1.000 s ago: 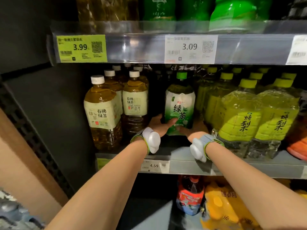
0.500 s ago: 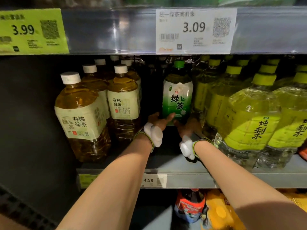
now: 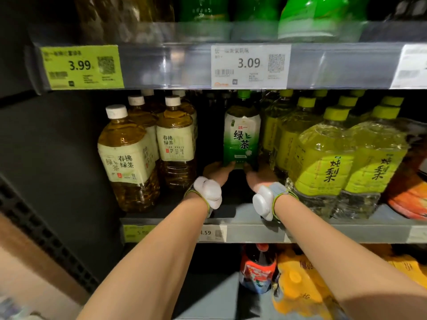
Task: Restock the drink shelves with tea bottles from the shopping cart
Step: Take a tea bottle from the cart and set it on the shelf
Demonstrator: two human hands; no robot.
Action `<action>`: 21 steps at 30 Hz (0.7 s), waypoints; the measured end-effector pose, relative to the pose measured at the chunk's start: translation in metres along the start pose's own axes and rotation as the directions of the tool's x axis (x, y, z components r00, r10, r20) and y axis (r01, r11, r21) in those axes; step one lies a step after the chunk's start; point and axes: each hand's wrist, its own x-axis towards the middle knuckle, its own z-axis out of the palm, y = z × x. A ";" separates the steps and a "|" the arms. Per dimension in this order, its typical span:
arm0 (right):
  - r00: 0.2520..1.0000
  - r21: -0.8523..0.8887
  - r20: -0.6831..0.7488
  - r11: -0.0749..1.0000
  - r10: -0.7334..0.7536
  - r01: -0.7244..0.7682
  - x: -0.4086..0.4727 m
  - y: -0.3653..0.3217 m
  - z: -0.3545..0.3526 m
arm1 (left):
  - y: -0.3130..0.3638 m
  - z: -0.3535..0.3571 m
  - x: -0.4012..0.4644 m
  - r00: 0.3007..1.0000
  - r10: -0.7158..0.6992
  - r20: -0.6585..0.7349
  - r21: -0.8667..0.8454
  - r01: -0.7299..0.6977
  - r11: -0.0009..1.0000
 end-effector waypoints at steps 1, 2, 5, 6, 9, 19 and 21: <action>1.000 0.002 0.006 1.000 0.012 -0.012 -0.006 -0.002 -0.002 | 0.001 -0.002 -0.008 0.999 -0.012 0.032 0.011 0.011 1.000; 1.000 0.006 0.009 1.000 0.013 -0.013 -0.012 -0.003 -0.006 | 0.001 -0.005 -0.014 0.999 -0.012 0.042 0.028 0.011 1.000; 0.997 0.030 0.044 0.997 0.069 -0.070 -0.045 -0.012 -0.028 | 0.011 -0.011 -0.042 0.998 -0.049 -0.034 -0.102 0.045 0.994; 0.994 0.045 0.057 0.994 0.094 -0.096 -0.054 -0.013 -0.031 | 0.013 -0.013 -0.050 0.998 -0.046 -0.041 -0.118 0.041 0.992; 0.982 0.113 0.054 0.976 0.183 -0.188 -0.090 -0.024 -0.061 | 0.034 -0.026 -0.085 0.997 -0.066 0.026 -0.044 0.067 0.997; 0.958 0.193 0.107 0.940 0.265 -0.282 -0.227 -0.104 -0.213 | 0.155 -0.072 -0.229 0.961 -0.241 0.134 0.059 0.235 0.970; 0.959 0.219 0.109 0.934 0.262 -0.281 -0.244 -0.112 -0.233 | 0.178 -0.076 -0.256 0.955 -0.244 0.169 0.067 0.236 0.969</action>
